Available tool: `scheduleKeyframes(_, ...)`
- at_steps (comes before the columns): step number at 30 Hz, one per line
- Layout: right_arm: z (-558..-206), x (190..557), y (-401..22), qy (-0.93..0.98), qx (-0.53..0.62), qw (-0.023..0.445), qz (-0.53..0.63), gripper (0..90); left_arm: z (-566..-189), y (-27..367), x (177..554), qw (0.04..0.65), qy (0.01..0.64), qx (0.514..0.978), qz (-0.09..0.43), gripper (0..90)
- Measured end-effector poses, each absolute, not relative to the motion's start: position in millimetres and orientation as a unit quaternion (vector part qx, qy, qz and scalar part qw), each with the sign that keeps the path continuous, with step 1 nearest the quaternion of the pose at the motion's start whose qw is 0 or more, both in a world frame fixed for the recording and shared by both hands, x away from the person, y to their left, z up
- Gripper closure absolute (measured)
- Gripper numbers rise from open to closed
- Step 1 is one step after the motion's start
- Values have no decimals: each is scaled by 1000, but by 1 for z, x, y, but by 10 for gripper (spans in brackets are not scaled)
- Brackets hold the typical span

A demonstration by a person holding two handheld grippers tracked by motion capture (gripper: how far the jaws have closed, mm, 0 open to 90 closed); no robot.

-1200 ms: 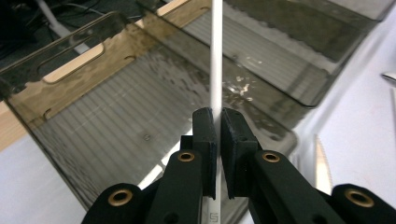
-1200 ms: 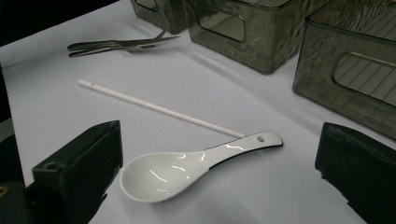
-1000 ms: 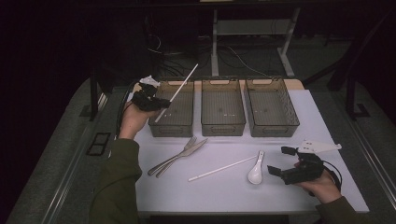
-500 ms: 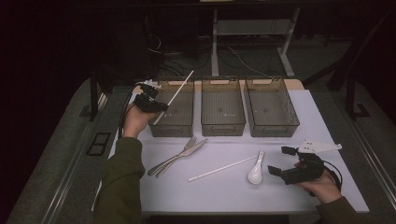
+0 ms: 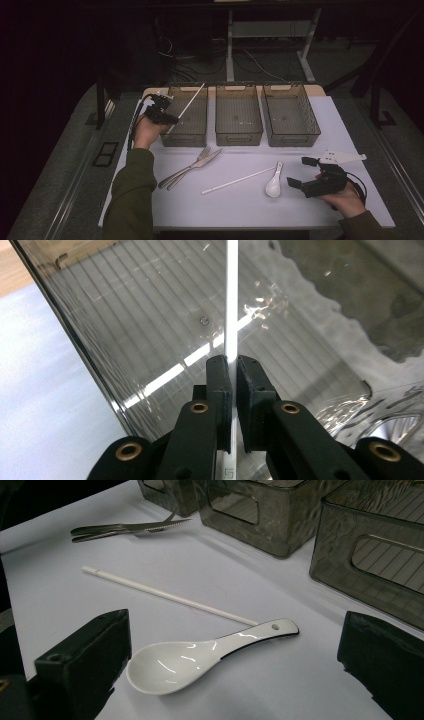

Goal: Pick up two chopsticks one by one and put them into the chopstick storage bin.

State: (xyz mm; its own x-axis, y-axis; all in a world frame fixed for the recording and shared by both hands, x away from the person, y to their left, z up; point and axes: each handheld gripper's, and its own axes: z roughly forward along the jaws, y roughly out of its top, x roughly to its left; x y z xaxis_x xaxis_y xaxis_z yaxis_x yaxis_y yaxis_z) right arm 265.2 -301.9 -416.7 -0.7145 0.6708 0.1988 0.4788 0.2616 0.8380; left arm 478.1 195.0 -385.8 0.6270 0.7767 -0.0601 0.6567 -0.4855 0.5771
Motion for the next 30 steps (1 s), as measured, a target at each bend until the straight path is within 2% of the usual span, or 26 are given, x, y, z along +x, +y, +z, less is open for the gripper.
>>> scheduleKeyframes(23,-416,265,-302,788,365,98,486,6,-397,192,481,257,426,862,94,822)
scheduleKeyframes(30,-416,265,-302,788,365,98,486,6,-398,193,481,265,428,859,93,779)
